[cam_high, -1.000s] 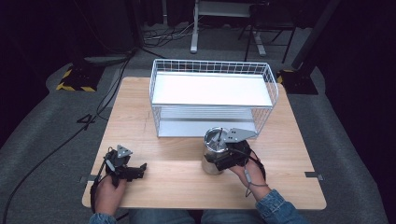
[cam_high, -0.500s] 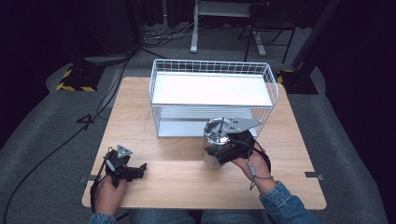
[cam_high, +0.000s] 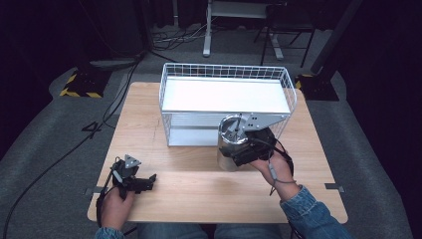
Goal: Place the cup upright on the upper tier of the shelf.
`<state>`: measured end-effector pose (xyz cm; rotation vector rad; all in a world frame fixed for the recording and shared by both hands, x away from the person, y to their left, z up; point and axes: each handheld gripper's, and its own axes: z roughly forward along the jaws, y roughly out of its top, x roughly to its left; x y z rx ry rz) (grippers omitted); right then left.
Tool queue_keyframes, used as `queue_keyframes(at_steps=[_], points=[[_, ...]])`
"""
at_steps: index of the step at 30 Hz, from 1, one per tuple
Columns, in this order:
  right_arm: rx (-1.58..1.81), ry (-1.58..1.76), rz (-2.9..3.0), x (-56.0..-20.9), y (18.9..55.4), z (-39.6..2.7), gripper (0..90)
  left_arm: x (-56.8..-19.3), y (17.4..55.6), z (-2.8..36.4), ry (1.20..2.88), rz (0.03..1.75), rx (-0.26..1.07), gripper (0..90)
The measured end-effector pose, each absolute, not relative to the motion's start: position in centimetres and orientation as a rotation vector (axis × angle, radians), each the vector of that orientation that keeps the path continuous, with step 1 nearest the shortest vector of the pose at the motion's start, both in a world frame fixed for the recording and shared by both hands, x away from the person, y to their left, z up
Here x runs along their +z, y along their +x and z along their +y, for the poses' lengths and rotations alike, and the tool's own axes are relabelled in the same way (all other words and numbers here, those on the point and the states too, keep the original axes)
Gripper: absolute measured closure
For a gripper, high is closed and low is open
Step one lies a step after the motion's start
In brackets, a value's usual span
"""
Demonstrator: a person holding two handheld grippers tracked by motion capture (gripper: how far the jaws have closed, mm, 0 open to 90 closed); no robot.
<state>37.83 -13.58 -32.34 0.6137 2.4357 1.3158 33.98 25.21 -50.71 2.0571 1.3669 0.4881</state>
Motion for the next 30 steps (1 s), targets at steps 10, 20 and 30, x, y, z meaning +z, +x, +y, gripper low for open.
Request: queue_keyframes(at_steps=[10,20,30], points=[[1.344,0.628,2.399,-28.7,38.3,-14.0,3.6,-50.7,34.0,25.2,2.057,1.367,0.489,0.0],[1.354,0.653,2.363,-24.8,39.2,-14.2,3.6,-50.7,34.0,25.2,2.057,1.367,0.488,0.0],[1.362,0.679,2.319,-21.1,40.9,-13.5,3.7,-50.7,34.0,25.2,2.054,1.368,0.488,0.1]])
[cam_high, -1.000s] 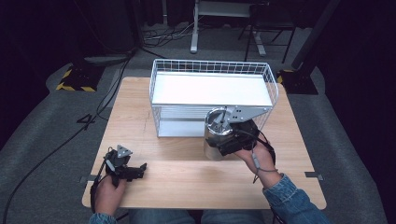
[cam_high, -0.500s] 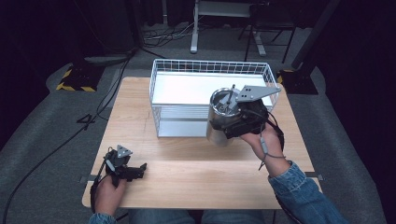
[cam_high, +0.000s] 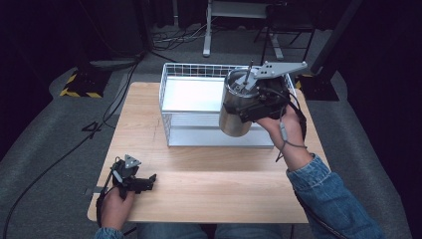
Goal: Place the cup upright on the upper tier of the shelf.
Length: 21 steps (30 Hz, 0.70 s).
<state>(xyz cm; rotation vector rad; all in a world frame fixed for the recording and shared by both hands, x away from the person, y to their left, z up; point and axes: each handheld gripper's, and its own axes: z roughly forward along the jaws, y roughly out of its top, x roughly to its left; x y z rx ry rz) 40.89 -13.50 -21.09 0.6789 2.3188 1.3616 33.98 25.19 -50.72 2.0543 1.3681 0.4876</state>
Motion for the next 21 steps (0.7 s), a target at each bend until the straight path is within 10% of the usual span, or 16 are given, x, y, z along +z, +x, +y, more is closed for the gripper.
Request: queue_keyframes(at_steps=[21], points=[[1.328,0.832,2.242,-18.6,48.3,-12.5,3.6,-50.7,34.0,25.2,2.058,1.367,0.488,0.1]])
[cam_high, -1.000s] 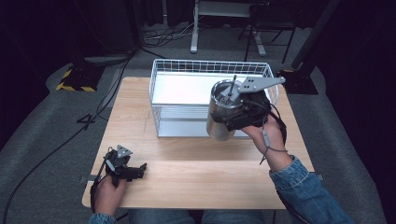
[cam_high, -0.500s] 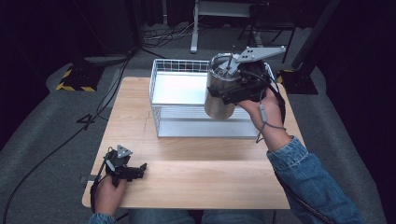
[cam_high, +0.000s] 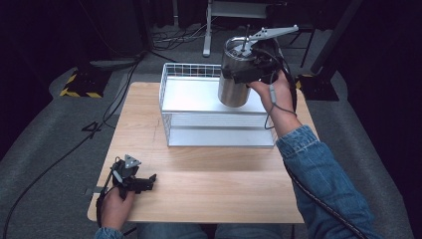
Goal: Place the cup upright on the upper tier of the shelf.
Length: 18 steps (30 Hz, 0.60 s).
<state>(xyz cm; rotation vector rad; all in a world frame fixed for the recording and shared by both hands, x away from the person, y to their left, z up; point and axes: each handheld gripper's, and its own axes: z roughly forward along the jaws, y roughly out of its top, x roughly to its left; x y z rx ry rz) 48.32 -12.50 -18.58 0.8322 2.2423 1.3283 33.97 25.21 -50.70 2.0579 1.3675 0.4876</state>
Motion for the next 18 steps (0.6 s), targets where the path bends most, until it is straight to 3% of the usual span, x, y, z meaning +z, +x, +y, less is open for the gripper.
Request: queue_keyframes(at_steps=[18], points=[[1.336,0.923,2.225,-21.5,53.0,-11.5,3.6,-50.7,34.0,25.2,2.058,1.368,0.487,0.1]])
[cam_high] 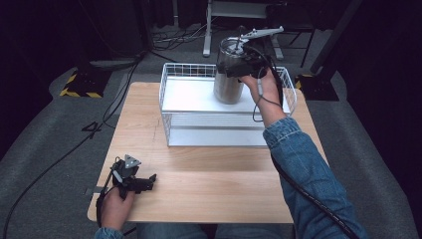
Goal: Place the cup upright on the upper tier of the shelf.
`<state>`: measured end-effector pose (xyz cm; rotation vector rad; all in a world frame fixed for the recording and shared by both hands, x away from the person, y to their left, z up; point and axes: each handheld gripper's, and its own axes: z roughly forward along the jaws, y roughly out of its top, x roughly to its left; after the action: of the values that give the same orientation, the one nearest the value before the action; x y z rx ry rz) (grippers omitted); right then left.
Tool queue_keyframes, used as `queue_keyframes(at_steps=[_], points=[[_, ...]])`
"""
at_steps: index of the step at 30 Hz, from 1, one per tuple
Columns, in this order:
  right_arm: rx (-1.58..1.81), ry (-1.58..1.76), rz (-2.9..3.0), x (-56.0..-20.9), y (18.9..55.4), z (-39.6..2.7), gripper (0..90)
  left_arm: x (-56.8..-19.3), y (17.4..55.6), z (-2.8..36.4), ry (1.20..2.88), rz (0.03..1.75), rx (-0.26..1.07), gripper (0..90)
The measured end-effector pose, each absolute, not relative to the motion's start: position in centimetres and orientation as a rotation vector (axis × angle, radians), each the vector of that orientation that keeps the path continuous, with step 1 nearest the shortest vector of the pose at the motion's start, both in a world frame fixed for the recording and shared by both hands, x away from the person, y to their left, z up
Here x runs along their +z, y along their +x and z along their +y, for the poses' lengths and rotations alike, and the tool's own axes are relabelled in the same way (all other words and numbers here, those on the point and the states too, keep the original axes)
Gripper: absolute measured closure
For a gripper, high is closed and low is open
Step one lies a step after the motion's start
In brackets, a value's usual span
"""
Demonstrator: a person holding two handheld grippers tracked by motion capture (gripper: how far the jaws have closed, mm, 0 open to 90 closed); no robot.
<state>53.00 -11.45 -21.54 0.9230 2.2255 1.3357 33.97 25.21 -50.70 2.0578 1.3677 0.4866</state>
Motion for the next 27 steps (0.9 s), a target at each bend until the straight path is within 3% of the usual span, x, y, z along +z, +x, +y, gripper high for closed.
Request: queue_keyframes(at_steps=[27], points=[[1.319,0.889,2.233,-23.3,53.6,-11.4,3.0,-50.7,34.0,25.2,2.058,1.368,0.488,0.1]])
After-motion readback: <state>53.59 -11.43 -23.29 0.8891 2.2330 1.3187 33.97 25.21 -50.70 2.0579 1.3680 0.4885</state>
